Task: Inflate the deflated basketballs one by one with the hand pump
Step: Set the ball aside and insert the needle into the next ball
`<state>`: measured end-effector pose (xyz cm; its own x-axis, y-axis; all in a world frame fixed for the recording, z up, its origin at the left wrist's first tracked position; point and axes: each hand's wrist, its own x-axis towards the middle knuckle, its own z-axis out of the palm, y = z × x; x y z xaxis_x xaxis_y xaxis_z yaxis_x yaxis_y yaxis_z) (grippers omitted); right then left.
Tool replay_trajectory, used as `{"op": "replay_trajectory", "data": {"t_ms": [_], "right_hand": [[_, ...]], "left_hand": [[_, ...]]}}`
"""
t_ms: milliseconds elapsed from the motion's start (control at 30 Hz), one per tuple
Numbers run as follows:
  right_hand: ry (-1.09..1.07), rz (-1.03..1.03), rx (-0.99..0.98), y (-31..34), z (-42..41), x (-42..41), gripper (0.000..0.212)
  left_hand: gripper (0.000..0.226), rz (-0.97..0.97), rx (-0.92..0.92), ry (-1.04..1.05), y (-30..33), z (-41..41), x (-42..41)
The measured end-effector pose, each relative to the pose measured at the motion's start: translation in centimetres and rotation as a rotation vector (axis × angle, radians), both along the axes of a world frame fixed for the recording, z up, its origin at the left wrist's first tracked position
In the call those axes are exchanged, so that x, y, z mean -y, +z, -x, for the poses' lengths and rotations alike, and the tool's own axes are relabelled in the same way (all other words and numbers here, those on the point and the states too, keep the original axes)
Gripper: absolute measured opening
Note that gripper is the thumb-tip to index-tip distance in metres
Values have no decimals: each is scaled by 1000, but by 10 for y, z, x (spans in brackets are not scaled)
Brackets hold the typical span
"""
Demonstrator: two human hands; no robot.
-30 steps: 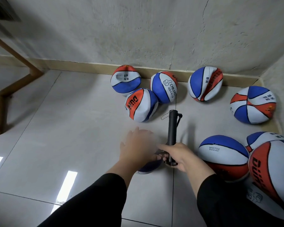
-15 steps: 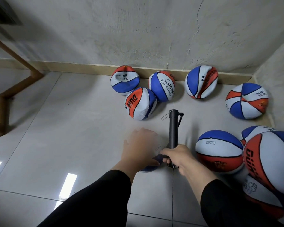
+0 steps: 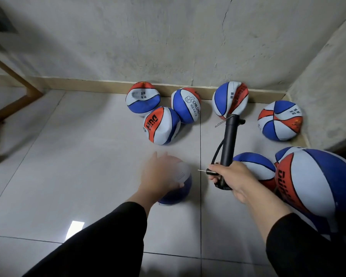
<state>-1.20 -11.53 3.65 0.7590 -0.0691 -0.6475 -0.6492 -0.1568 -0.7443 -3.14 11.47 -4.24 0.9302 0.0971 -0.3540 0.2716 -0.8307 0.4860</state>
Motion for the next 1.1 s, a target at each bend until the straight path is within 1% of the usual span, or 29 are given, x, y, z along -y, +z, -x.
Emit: {"op": "replay_trajectory", "data": {"t_ms": [67,100,167,200,233,333,400,467,533,567,700,733,800,867,933,1000,1100], "right_hand": [[-38,-23,9,-1,11,2,10],[-56,-39,5,-2,16,2,9],[-89,-61,0,-3,23,3,9],[-101,-65,4,-3,25,4,9],[-106,-64,11,-3,26,5,9],[-94,-49,38,7,24,8,10],[-77,-18,56,17,16,14,15],[-67,1,99,27,3,23,22],[-46,36,146,38,-14,33,23],[-33,49,165,43,-23,38,22],[5,75,226,59,-58,61,19],[21,91,233,60,-64,68,18],[40,119,247,59,-75,80,19],[45,143,250,59,-83,91,19],[42,140,248,58,-89,99,17],[31,137,249,54,-95,106,16],[41,175,253,46,-106,118,16]], "left_hand": [[134,103,-25,244,-4,2,-4],[135,197,-87,406,-6,4,-5],[126,443,-211,732,-6,7,-1],[120,519,-238,826,-5,7,3],[115,546,-239,852,-6,8,6],[102,509,-157,799,-3,6,22],[98,516,-113,795,2,1,32],[99,545,-151,853,4,-6,40],[96,563,-198,916,5,-14,48],[94,546,-192,908,3,-18,52],[76,508,-31,778,2,-34,66],[76,508,-25,779,1,-38,68],[81,529,-79,795,-1,-45,71],[80,548,-115,722,-3,-51,79],[78,518,-101,588,0,-58,90],[77,440,-59,454,5,-71,102],[70,370,21,311,9,-99,119]]}}
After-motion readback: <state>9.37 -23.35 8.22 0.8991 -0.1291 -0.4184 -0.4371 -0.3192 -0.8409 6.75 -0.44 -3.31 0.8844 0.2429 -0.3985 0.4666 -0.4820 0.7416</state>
